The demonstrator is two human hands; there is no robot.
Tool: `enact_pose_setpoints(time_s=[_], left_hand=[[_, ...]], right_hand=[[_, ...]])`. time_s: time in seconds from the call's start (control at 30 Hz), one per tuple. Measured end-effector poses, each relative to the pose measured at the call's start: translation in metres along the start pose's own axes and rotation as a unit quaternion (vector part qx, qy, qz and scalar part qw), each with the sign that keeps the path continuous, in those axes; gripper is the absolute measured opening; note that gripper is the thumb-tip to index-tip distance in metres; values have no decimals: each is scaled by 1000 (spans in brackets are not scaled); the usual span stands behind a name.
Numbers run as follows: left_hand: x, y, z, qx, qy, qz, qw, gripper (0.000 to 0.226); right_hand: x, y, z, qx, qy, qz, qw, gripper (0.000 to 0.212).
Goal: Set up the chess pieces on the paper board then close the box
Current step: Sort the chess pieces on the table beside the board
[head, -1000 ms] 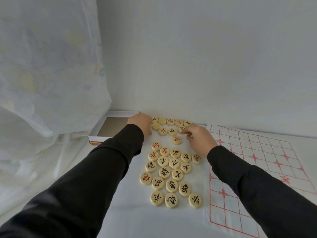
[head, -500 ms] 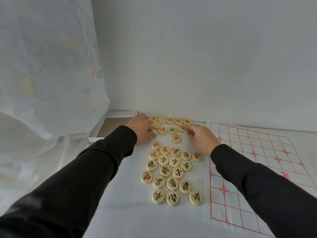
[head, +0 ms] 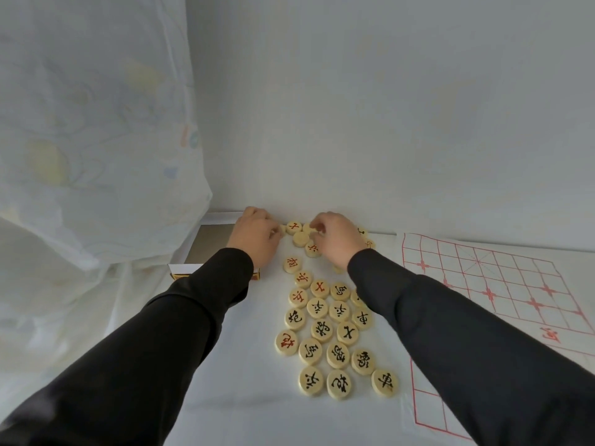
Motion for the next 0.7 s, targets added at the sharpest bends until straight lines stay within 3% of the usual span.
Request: enact_pose_setpoints(time_s=[0.23,0.43,0.6,0.7], left_hand=[[6,1,20,1,41,19,999,33],[21,8,25,-14,68,44,997,26],[22,10,22,-35,62,29,997,23],[23,10,19,-45,75,9,996,24]], right_hand=[[33,15,23,-14,59,-166,984,35],[33,5,23,-12,74,-121,990,16],[42,16,24,-54,94,-159,981,42],[43,22,29,-64,91,-172,979,33]])
Point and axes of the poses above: each hand's wrist, its own z-axis towards the middle knuckle, its own x-axis out of the palm, y = z × x, the point moved 7 cm from there along z, towards the middle knuckle, and after that the axes turned 5 degrees about -y, right-handed, at the moved point
